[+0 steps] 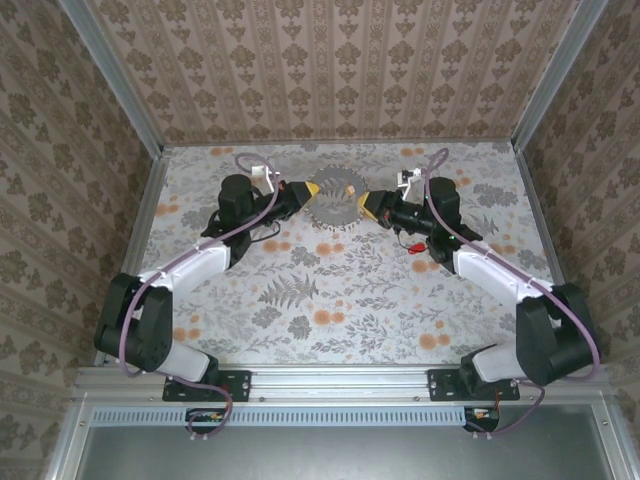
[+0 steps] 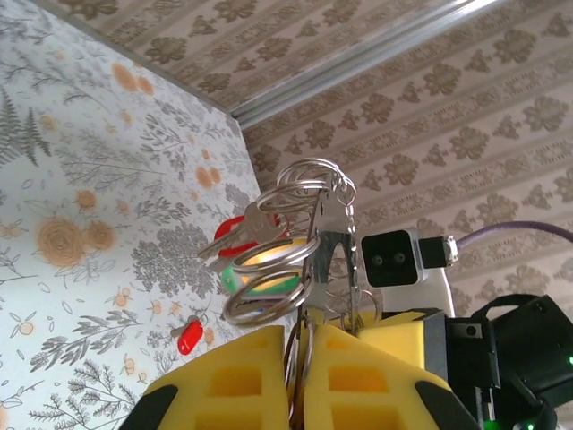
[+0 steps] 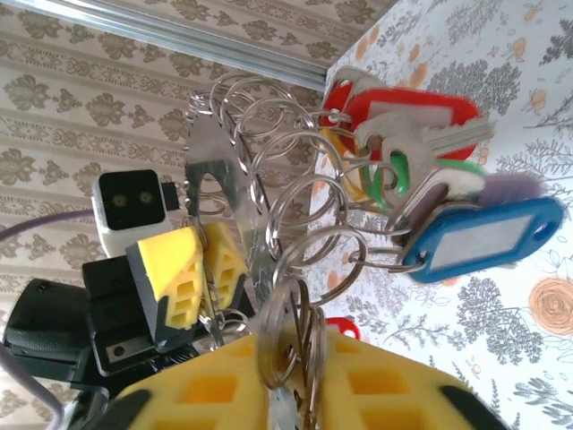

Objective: Put the keys on the keyring

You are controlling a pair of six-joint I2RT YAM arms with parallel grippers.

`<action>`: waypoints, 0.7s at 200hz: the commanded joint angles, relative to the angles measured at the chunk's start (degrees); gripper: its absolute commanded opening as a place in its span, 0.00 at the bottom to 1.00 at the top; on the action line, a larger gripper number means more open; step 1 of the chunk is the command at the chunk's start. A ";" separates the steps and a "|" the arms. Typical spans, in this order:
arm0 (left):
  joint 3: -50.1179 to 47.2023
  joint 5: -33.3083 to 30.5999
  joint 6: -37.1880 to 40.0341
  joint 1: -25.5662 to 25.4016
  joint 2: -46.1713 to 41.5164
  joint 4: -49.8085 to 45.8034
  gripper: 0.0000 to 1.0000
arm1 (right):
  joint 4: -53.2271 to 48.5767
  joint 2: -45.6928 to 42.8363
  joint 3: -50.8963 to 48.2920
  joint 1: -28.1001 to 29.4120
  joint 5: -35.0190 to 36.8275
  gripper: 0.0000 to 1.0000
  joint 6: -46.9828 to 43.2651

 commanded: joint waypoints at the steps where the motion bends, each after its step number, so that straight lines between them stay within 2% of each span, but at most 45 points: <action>1: 3.44 4.02 6.05 1.09 -3.61 -2.27 0.00 | -7.00 -6.49 -1.29 -0.19 5.54 0.27 -8.13; 15: 4.98 6.36 8.21 1.80 -4.71 -4.75 0.00 | -13.57 -11.01 -1.79 -0.25 10.93 0.37 -13.25; 34: 7.96 9.37 12.81 2.26 -6.13 -10.90 0.00 | -19.90 -17.63 -1.94 -0.39 16.92 0.43 -22.10; 49: 11.89 11.51 18.44 2.27 -6.94 -19.06 0.00 | -21.97 -21.80 -2.64 -0.39 21.66 0.54 -27.46; 62: 15.16 12.93 23.95 2.16 -7.39 -26.51 0.00 | -20.36 -24.94 -4.81 -0.40 23.92 0.56 -30.48; 73: 17.92 13.58 28.03 2.23 -7.51 -32.42 0.00 | -16.34 -27.36 -8.07 -0.40 24.58 0.56 -31.92; 82: 19.64 13.57 30.41 2.13 -7.60 -36.07 0.00 | -10.14 -29.32 -11.44 -0.42 24.38 0.52 -34.19; 101: 20.97 14.03 32.43 2.18 -7.92 -38.29 0.00 | 1.45 -31.11 -17.42 -0.31 19.27 0.45 -42.01; 125: 21.66 16.54 32.52 2.03 -7.58 -37.12 0.00 | 0.15 -30.50 -17.33 1.09 11.38 0.40 -56.11; 140: 23.16 18.46 33.80 1.76 -6.86 -38.71 0.00 | -1.35 -30.55 -17.58 4.74 14.36 0.36 -65.73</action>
